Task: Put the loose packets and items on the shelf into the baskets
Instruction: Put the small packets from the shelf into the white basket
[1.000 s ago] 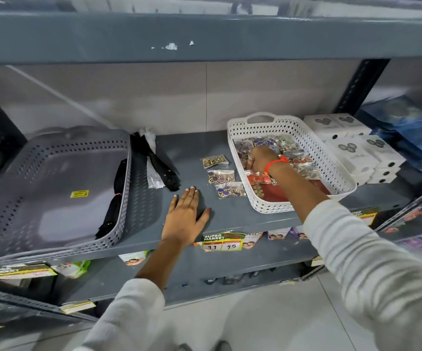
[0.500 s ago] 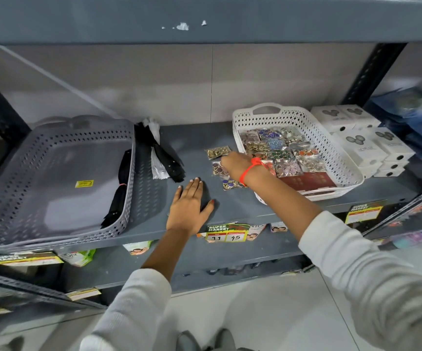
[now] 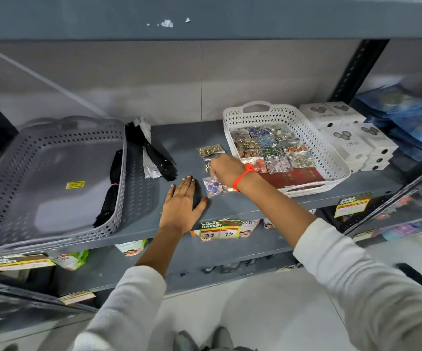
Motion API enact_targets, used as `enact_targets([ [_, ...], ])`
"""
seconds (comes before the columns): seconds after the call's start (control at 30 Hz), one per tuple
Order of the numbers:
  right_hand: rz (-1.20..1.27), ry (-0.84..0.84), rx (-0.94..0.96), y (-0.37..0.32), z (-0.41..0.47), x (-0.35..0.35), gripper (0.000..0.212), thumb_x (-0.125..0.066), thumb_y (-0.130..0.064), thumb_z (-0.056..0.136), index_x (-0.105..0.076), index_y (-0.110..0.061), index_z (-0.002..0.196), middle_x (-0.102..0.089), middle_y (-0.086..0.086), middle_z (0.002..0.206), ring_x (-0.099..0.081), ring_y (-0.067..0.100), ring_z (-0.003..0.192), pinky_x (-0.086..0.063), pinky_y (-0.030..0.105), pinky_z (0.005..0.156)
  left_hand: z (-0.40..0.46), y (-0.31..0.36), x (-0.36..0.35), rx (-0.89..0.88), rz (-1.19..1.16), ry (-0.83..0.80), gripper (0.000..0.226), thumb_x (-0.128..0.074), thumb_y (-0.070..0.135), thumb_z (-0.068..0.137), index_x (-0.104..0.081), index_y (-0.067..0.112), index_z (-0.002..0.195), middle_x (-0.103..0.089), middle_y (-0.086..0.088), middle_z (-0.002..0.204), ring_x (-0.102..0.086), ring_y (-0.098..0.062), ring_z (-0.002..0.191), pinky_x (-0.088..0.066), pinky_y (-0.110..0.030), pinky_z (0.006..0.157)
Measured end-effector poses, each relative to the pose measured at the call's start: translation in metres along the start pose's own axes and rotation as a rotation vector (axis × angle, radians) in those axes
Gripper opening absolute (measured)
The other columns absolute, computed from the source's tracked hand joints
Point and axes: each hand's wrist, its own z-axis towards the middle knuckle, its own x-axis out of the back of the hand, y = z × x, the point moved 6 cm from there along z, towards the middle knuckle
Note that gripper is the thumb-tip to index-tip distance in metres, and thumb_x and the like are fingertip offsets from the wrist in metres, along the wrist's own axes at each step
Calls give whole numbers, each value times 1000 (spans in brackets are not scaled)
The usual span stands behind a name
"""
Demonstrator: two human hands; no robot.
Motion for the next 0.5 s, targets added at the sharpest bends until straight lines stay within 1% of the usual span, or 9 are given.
enact_targets([
  [0.1, 79, 156, 14, 1, -4, 38, 29, -49, 10, 85, -68, -2, 105, -67, 23, 111, -65, 37, 102, -54, 43, 89, 1, 0, -1, -4, 2, 5, 68, -31, 52, 95, -19, 10, 147, -21, -4, 157, -14, -16, 145, -3, -35, 119],
  [0.13, 122, 206, 0, 8, -4, 52, 28, -49, 10, 86, -68, 0, 104, -66, 23, 110, -65, 36, 100, -54, 44, 90, 1, 1, -1, -5, 1, 10, 68, -31, 52, 95, -19, 10, 147, -21, -4, 157, -14, -16, 145, -4, -35, 119],
  [0.2, 209, 271, -63, 40, -5, 71, 26, -45, 7, 90, -66, 2, 105, -67, 21, 110, -66, 31, 98, -54, 40, 93, 0, 1, 0, -6, 3, 17, 68, -33, 52, 95, -20, 10, 147, -23, -5, 156, -16, -16, 145, -5, -36, 119],
  [0.23, 219, 256, -132, 58, -7, 76, 27, -43, 3, 92, -63, 2, 109, -66, 21, 115, -65, 29, 99, -53, 39, 96, 0, 1, 0, -8, 5, 17, 68, -33, 51, 95, -20, 10, 147, -23, -5, 156, -16, -17, 145, -5, -36, 119],
  [0.27, 203, 206, -193, 74, -8, 76, 28, -42, -3, 94, -61, 1, 114, -63, 19, 123, -63, 28, 101, -51, 38, 100, -1, 1, 0, -7, 8, 17, 68, -34, 51, 95, -20, 10, 147, -23, -6, 156, -16, -17, 145, -6, -36, 119],
  [0.3, 190, 180, -234, 85, -10, 78, 27, -43, -5, 94, -61, 0, 113, -62, 18, 126, -62, 26, 101, -50, 38, 101, -1, 1, 0, -3, 14, 16, 68, -34, 51, 95, -19, 9, 147, -22, -6, 156, -16, -17, 145, -6, -36, 119],
  [0.4, 190, 228, -256, 93, -12, 94, 20, -50, 2, 88, -68, 1, 96, -67, 22, 112, -65, 32, 100, -52, 38, 96, -1, 2, 1, 2, 34, 3, 70, -31, 52, 95, -14, 9, 148, -21, -7, 157, -16, -18, 145, -6, -36, 119],
  [0.47, 125, 184, -291, 97, -15, 91, 17, -50, -1, 89, -67, 0, 90, -68, 25, 106, -66, 35, 99, -52, 37, 90, -2, 3, 2, 2, 36, -4, 71, -30, 52, 95, -12, 9, 148, -21, -8, 157, -16, -18, 145, -6, -37, 119],
  [0.5, 87, 150, -309, 102, -17, 83, 18, -49, -3, 90, -66, 1, 92, -68, 25, 104, -66, 34, 98, -51, 37, 88, -2, 3, 2, 2, 37, -7, 71, -30, 52, 95, -12, 8, 148, -21, -8, 157, -16, -18, 145, -6, -37, 120],
])
